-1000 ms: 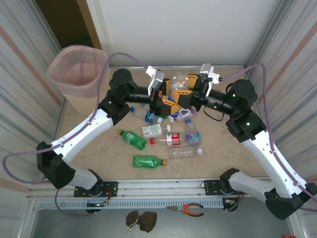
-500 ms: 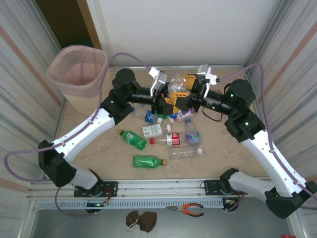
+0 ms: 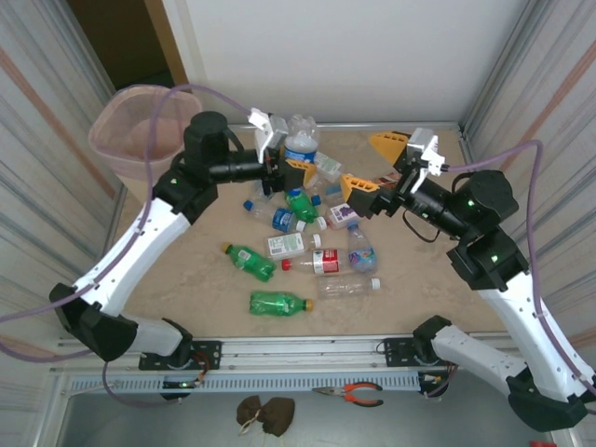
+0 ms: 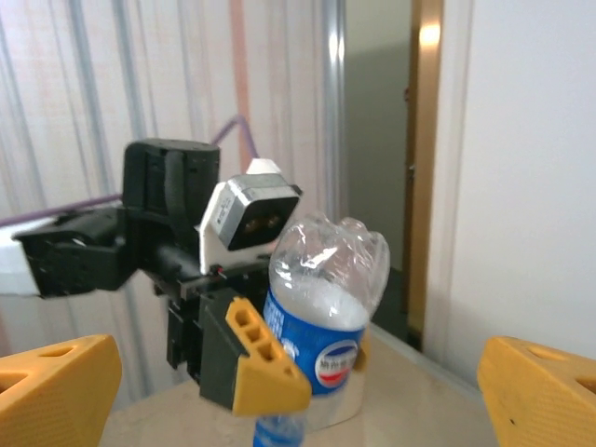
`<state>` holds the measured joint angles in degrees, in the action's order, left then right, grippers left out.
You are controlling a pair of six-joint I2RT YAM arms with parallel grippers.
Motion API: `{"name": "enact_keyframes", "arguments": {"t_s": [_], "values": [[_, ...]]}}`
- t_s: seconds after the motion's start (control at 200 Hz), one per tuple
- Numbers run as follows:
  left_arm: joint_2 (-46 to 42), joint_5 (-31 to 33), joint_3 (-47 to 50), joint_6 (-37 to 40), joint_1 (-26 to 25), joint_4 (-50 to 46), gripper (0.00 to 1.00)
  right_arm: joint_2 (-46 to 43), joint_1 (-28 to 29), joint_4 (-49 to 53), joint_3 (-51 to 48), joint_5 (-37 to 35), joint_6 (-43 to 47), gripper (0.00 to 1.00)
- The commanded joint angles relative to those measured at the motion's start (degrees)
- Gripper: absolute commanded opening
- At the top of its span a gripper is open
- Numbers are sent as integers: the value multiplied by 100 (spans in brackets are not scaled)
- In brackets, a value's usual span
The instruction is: Put the plastic bottles in the bin
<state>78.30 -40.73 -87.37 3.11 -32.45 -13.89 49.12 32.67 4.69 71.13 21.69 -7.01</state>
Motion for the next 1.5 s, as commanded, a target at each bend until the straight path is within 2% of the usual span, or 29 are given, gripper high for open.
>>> {"name": "enact_keyframes", "arguments": {"t_s": [0.0,0.155,0.291,0.486,0.651,0.747,0.867,1.012,1.142,1.493], "values": [[-174,1545,-703,1262,253,-1781,48,-87,21,217,-37,-465,282,97],[71,2559,-1398,1790,950,-2645,48,-53,20,339,-25,-521,331,97],[495,3958,-1993,2274,1345,-3146,48,-27,21,340,-37,-570,315,96],[971,4793,-2350,2405,2336,-3106,48,42,20,357,-34,-568,342,96],[1241,4756,-2217,2411,3129,-2594,48,105,21,428,25,-546,375,96],[1448,4993,-2026,2480,3400,-2197,48,108,20,547,58,-531,413,96],[1751,5479,-1882,2603,3532,-1750,48,71,18,610,25,-525,410,96],[2248,5832,-2146,2442,3755,-1695,48,6,20,778,-20,-567,412,95],[2659,5686,-2385,2292,4029,-1827,48,-108,21,873,-94,-595,416,95],[3408,5640,-2339,2209,4249,-1807,49,-184,16,920,-275,-568,432,95]]}}
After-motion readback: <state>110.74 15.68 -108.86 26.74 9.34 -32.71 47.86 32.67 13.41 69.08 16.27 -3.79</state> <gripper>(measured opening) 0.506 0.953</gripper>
